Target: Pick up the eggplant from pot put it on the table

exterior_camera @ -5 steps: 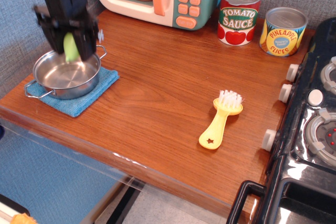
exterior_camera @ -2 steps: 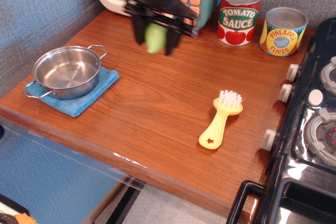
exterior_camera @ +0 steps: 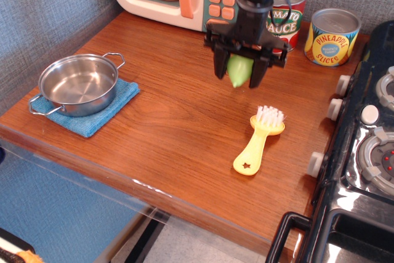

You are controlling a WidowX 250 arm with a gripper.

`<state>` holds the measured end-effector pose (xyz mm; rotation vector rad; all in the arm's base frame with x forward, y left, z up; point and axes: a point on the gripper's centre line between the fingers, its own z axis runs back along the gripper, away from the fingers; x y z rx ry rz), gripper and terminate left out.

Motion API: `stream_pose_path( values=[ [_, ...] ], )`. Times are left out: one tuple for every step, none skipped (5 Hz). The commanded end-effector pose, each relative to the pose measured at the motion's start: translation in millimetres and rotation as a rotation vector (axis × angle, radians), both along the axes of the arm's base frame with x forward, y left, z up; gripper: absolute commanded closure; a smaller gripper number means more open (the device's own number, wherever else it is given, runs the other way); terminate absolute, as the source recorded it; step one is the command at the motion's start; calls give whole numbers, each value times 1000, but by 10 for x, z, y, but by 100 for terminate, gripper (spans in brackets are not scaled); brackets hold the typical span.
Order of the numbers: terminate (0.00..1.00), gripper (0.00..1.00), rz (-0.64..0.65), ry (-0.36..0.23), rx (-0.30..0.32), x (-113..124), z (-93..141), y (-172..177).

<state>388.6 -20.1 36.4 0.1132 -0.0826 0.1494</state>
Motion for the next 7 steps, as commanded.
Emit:
stream_pose_path(
  values=[
    [0, 100, -25, -142, -40, 197, -76, 5],
    [0, 0, -64, -136, -66, 155, -58, -17],
    [0, 0, -57, -136, -87, 110, 78, -10],
    [0, 0, -42, -147, -123, 104, 390, 55],
    [0, 0, -65, -162, -145, 25, 784, 116],
    [0, 0, -83, -159, -129, -250, 1033, 261],
    [0, 0, -99, -150, -103, -454, 1092, 355]
  ],
)
